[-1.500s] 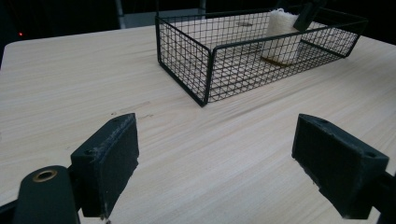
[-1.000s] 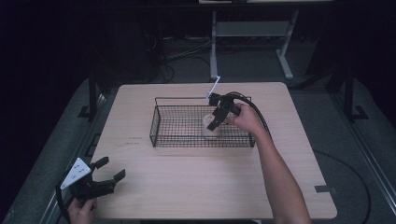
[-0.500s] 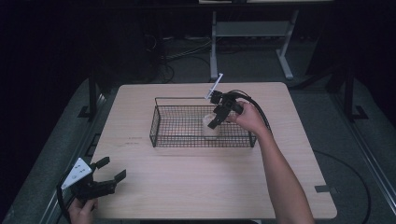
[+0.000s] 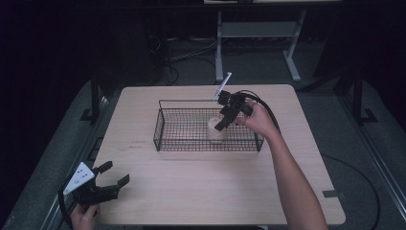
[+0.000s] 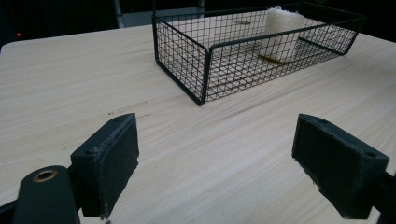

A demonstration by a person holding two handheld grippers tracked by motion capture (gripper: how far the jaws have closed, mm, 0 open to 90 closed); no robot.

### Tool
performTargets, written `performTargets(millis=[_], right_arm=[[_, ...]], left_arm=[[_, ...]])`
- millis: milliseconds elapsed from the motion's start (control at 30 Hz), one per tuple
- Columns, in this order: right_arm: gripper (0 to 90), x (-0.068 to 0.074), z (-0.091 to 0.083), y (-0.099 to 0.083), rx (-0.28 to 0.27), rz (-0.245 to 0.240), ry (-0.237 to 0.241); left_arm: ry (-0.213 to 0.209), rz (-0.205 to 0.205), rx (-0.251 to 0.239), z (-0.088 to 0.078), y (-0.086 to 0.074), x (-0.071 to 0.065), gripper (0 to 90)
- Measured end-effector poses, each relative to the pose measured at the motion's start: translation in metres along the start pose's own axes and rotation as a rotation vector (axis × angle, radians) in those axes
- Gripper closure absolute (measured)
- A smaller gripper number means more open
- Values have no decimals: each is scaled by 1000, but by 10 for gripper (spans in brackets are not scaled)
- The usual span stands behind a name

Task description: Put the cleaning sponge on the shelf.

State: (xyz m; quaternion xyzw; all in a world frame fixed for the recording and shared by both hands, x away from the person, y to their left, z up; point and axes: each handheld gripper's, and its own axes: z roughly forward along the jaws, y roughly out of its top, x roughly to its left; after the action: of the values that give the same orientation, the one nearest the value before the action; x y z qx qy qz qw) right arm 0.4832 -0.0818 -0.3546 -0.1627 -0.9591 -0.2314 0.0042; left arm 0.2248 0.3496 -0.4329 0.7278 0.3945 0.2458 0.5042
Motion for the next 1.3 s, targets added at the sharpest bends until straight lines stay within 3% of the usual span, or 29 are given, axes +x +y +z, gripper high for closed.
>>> performTargets(millis=[433, 1300], right_arm=[[180, 9, -17, -9, -30, -9, -2], [176, 33, -26, -48, -32, -12, 2]], left_arm=[[-2, 1, 2, 1, 0, 0, 139], [-7, 10, 10, 3, 0, -3, 140]])
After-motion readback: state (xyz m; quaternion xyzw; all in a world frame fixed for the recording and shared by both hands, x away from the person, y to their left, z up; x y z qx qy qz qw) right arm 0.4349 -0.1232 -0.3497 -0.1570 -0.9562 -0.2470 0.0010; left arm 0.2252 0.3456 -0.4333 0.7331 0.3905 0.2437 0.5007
